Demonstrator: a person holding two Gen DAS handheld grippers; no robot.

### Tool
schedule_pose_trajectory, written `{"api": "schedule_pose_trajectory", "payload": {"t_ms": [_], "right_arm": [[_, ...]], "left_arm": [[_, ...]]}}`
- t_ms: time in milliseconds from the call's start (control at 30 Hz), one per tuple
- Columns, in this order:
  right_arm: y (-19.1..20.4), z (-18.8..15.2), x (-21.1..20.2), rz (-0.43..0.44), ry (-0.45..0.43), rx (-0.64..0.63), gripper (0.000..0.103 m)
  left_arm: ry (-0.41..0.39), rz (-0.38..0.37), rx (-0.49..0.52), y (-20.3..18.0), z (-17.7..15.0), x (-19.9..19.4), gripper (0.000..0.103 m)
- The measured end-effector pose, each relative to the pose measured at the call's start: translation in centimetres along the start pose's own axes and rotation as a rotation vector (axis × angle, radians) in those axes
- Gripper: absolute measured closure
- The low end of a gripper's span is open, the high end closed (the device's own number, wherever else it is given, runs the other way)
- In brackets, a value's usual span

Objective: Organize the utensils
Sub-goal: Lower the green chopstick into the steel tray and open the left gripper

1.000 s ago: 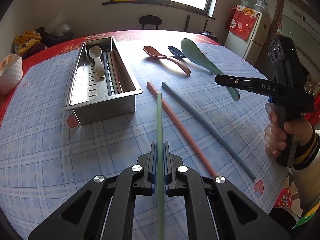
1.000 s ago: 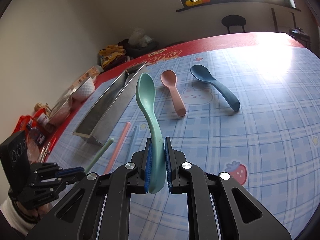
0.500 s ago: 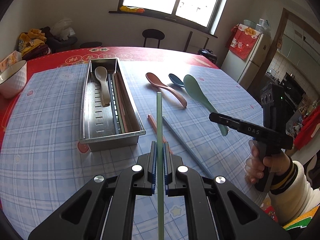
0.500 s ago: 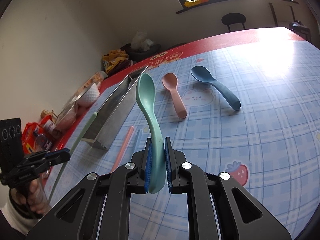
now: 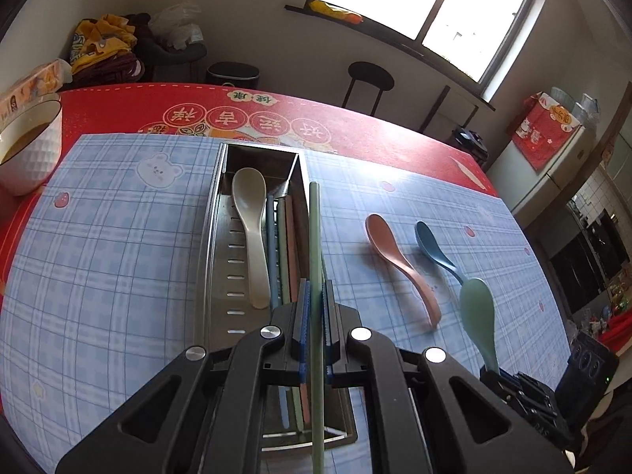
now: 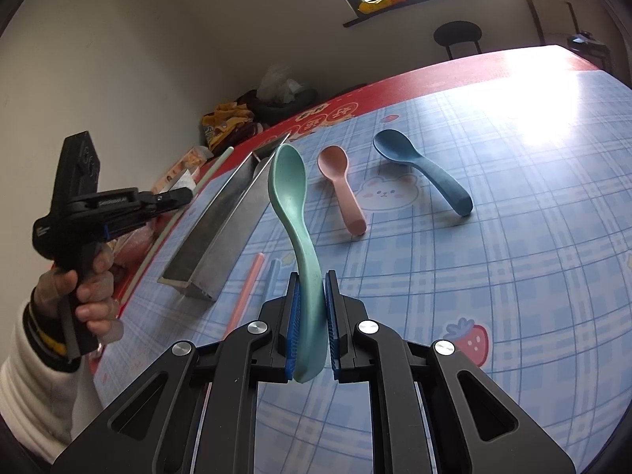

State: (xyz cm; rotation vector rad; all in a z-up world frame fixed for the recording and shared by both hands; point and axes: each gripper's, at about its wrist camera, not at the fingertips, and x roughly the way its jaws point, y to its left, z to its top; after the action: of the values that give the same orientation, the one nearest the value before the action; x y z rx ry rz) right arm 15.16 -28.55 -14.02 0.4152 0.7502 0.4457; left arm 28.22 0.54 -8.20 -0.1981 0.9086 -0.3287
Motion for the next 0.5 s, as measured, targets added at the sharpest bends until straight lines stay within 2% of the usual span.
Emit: {"api": "schedule_pose_trajectory", "payload": {"t_ms": [167,500], "right_arm": [[-0.5,0.1,0.2,0.015,0.01,0.026,0.091],[-0.3,0.1,0.7,0.028,0.026,0.021,0.091]], "left_arm": [[0.042,0.045,-0.03,0.6,1.7,3.8,0.097],[0.098,0.099,-0.034,1.2,2.3,6.6,0.097]]}}
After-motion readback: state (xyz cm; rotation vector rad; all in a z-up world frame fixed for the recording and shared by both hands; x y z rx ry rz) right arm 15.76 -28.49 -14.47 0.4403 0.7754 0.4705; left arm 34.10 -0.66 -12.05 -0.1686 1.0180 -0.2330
